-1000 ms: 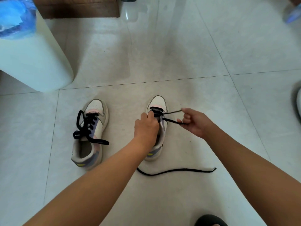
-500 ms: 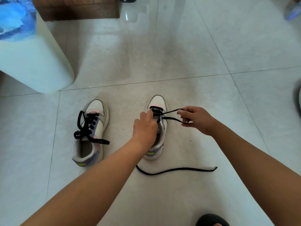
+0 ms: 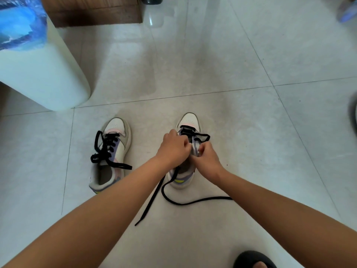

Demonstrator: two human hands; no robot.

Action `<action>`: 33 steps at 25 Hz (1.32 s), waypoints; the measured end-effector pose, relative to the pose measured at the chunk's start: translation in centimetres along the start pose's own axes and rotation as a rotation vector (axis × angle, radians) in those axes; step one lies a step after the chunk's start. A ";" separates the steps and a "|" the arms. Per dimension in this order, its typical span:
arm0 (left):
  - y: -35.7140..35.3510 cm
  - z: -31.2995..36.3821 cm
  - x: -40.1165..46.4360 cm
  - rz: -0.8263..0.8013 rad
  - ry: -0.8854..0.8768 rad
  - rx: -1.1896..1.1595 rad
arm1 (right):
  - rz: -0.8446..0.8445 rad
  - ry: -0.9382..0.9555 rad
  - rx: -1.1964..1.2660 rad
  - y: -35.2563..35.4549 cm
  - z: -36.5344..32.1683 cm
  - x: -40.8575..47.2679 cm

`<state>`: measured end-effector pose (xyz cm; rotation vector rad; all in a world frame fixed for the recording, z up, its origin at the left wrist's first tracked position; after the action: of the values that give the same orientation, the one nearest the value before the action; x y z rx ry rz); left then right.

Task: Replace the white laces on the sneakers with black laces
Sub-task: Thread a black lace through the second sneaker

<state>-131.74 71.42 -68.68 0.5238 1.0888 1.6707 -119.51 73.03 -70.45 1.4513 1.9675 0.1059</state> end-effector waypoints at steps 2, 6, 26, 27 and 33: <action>0.6 -0.3 -1.5 0.059 -0.144 -0.166 | 0.134 -0.013 0.038 0.0 0.0 0.4; 4.0 -1.0 -6.8 0.036 -0.711 -0.221 | 0.251 -0.062 0.008 -0.1 0.5 -0.3; 3.8 -2.6 -7.9 -0.227 -0.175 0.420 | 0.168 0.450 -0.538 1.2 -1.4 1.2; 4.2 -3.0 -7.6 -0.207 -0.237 0.529 | 0.174 0.440 -0.555 1.3 -1.2 1.4; 4.7 -5.6 -6.2 -0.158 -0.243 0.690 | 0.198 0.302 -0.479 1.1 -1.0 1.5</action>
<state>-136.13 63.18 -66.39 1.0190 1.4717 1.0318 -119.39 75.11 -69.92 1.3538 1.8449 0.8676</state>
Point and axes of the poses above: each hand's wrist, its own x-axis towards the middle knuckle, its own y-axis out of the back of the hand, z = x × y, the point moved 2 cm from there along x, towards the middle knuckle, and after that the axes turned 12 degrees about z, right-handed, at the moved point
